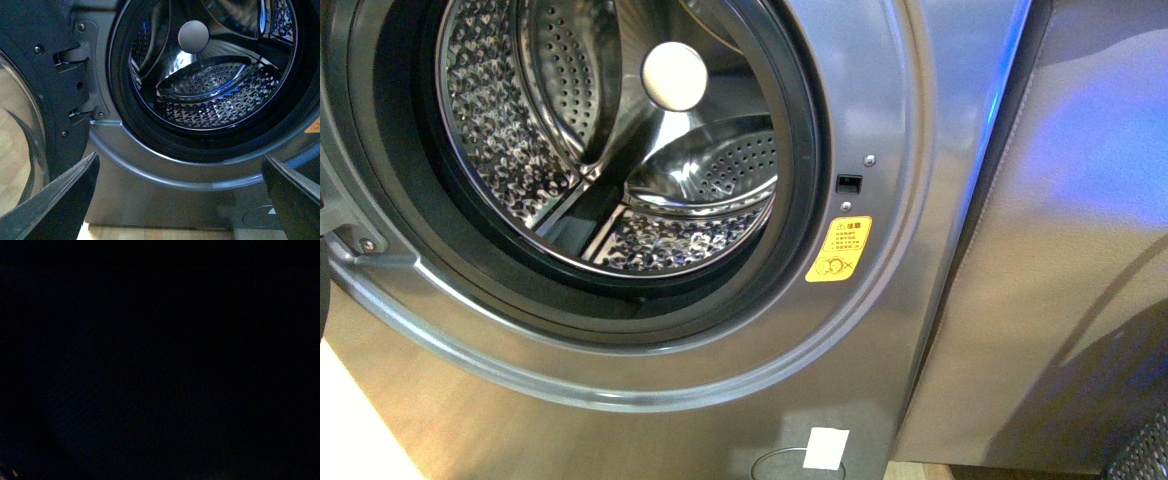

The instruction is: Put clothes into washing machine

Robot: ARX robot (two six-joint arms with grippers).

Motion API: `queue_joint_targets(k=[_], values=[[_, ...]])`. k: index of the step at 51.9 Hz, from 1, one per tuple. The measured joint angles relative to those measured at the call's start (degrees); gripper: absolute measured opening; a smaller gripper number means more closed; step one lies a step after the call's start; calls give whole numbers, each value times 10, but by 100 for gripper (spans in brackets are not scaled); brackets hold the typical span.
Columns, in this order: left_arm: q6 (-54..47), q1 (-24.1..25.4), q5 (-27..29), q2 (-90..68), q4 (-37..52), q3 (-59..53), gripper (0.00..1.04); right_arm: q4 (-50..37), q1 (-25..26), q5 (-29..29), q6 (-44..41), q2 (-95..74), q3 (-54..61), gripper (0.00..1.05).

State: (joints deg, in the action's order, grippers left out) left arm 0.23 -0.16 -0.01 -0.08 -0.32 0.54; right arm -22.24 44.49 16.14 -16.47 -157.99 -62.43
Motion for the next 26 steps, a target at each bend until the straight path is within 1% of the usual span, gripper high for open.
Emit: queue_joint_targets(k=[8,12,18,26], values=[[0,0,0,0,0,0,98,-29,5,28,2,105,69,13],[0,0,0,0,0,0,98,-43,9,45,-2,164,103,3],[0,0,0,0,0,0,98,-47,20,78,-10,254,154,3],[0,0,0,0,0,0,98,-32,43,138,-18,429,237,3]])
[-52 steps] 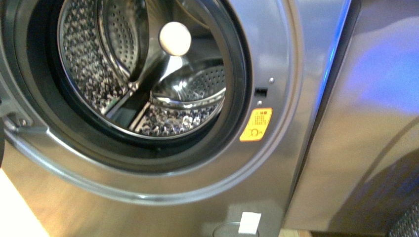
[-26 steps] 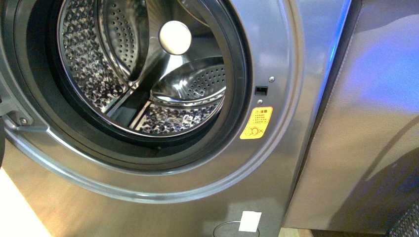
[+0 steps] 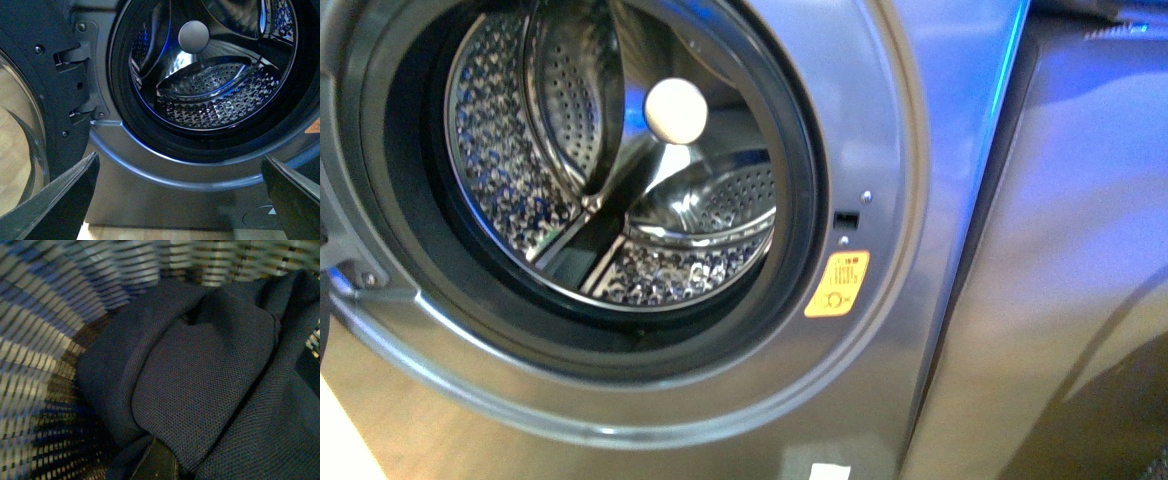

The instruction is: Put clothes into washing machine

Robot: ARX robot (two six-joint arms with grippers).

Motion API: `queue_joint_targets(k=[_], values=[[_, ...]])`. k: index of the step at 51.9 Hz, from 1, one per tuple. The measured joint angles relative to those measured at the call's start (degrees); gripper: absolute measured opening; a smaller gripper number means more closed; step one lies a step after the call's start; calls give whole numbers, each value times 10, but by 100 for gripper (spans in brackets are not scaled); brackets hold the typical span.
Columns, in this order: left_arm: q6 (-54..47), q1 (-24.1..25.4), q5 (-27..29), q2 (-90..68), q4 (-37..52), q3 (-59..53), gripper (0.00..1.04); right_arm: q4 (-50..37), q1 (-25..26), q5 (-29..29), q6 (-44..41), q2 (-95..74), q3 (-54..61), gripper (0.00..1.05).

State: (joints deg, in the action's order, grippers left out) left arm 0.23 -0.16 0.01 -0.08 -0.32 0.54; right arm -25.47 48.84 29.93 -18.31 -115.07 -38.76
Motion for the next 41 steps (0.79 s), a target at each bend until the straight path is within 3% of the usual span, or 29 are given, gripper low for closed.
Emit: queue_joint_targets(k=[13,22,34,41], values=[[0,0,0,0,0,0,98,97,1,92,18,287,38,3],[0,0,0,0,0,0,98,142,-20,138,77,446,-40,3],[0,0,0,0,0,0,98,142,-80,139,155,510,-170,3],[0,0,0,0,0,0,98,162,-176,86,183,518,-265,3]])
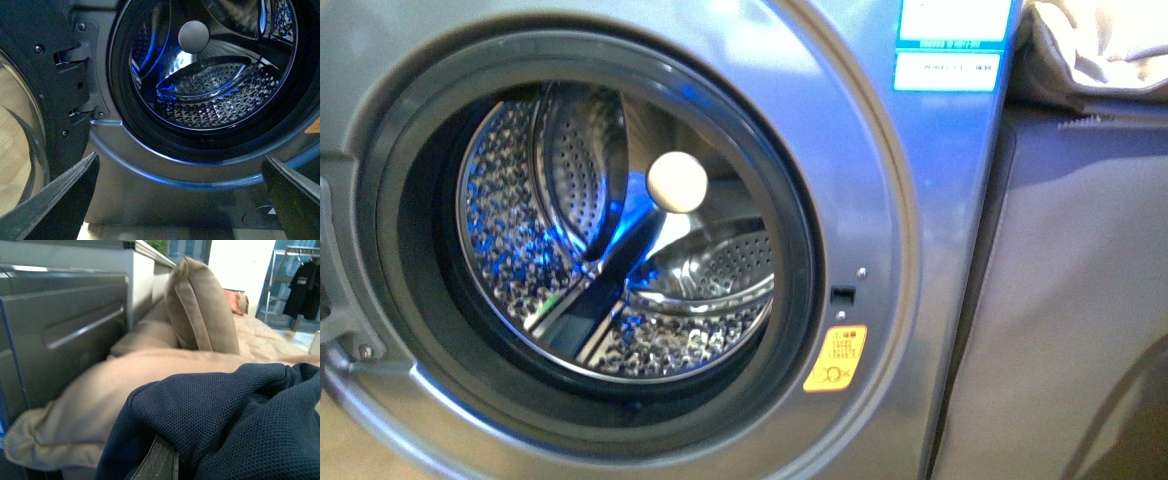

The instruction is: Put clothes into washing machine

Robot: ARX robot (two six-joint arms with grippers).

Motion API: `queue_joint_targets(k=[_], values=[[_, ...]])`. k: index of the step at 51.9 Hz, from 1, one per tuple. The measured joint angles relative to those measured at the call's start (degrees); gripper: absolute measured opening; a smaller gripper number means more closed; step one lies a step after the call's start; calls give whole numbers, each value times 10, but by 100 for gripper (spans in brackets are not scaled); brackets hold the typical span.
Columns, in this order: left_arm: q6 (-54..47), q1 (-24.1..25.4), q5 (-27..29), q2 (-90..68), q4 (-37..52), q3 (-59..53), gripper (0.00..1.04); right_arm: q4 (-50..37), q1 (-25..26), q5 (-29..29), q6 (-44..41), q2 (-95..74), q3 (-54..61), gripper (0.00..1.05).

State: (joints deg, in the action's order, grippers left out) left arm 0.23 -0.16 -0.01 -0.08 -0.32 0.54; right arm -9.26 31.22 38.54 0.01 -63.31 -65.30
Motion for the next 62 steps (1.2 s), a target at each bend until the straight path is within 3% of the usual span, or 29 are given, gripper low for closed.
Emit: queue_joint_targets(k=[13,19,29,41,51,62], values=[[0,0,0,0,0,0,98,61,-197,-117,0,-23,-149,3],[0,0,0,0,0,0,98,105,-349,-197,-43,-51,-200,3],[0,0,0,0,0,0,98,113,-476,-259,-87,-102,-227,3],[0,0,0,0,0,0,98,113,-549,-289,-101,-174,-258,3],[0,0,0,0,0,0,98,111,-576,-288,-91,-210,-269,3],[0,0,0,0,0,0,98,99,-585,-188,-11,-212,-261,3]])
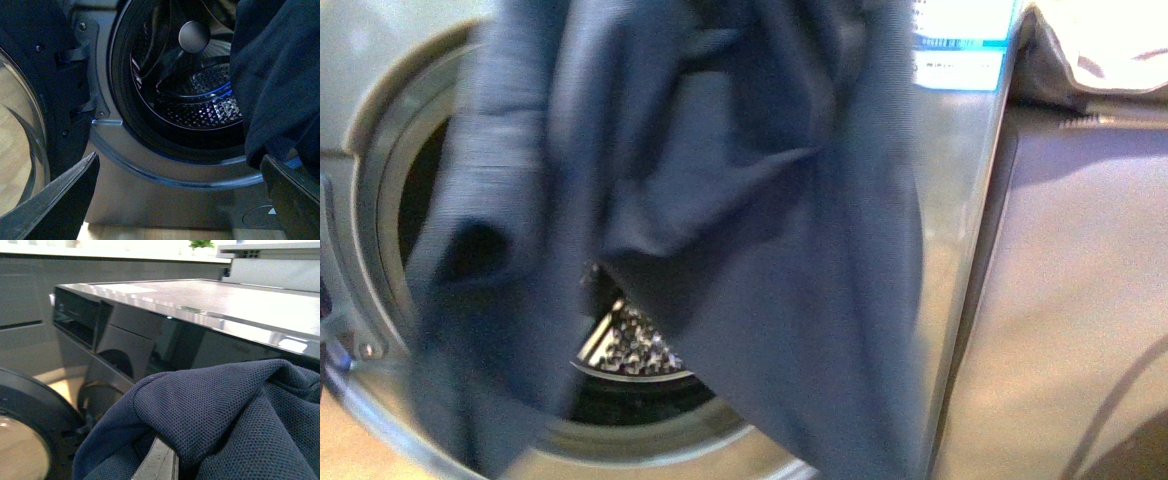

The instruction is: Put clothes into washing machine

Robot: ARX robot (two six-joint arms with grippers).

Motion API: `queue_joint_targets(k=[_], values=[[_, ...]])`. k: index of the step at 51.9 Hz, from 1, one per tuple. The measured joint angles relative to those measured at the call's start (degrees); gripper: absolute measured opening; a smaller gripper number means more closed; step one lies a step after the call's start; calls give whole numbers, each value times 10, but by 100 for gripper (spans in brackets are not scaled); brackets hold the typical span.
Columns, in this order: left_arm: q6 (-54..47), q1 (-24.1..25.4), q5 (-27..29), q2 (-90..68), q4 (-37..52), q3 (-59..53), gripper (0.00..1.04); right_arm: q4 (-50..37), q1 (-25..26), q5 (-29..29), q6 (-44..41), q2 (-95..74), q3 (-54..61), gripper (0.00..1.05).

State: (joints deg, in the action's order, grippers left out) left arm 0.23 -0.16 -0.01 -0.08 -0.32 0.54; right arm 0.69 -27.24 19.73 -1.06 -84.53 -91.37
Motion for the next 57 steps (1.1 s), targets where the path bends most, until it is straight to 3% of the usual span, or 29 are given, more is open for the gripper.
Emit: queue_joint_targets(k=[11,57], values=[[0,0,0,0,0,0,98,-77,14,119,108,4,32,3],[0,0,0,0,0,0,98,-80,16,121,135,7,34,3]])
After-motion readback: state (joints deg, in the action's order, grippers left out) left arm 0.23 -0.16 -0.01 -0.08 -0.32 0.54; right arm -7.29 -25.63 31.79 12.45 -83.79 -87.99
